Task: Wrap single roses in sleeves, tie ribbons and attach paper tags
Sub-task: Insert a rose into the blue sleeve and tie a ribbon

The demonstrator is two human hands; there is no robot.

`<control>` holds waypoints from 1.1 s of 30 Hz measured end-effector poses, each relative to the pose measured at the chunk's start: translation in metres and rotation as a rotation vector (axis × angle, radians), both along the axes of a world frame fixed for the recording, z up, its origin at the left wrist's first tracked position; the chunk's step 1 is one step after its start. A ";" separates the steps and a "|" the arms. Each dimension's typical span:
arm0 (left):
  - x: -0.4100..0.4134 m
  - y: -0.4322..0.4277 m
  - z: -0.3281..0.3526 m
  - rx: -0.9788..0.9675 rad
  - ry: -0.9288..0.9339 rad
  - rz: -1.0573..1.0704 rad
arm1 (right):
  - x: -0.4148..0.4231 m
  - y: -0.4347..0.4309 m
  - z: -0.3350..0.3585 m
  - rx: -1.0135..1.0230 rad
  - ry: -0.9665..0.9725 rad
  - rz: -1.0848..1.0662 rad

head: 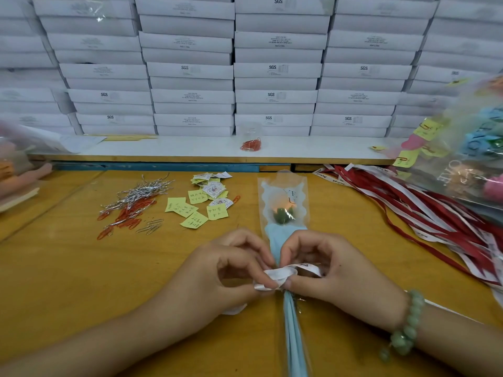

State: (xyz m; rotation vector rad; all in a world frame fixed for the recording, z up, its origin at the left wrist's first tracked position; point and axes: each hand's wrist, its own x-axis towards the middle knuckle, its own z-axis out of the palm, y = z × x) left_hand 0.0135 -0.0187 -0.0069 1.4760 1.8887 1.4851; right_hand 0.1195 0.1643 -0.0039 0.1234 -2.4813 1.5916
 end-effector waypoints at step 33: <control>-0.020 -0.006 -0.001 -0.132 0.062 -0.116 | -0.011 0.048 0.020 -0.178 -0.535 -0.002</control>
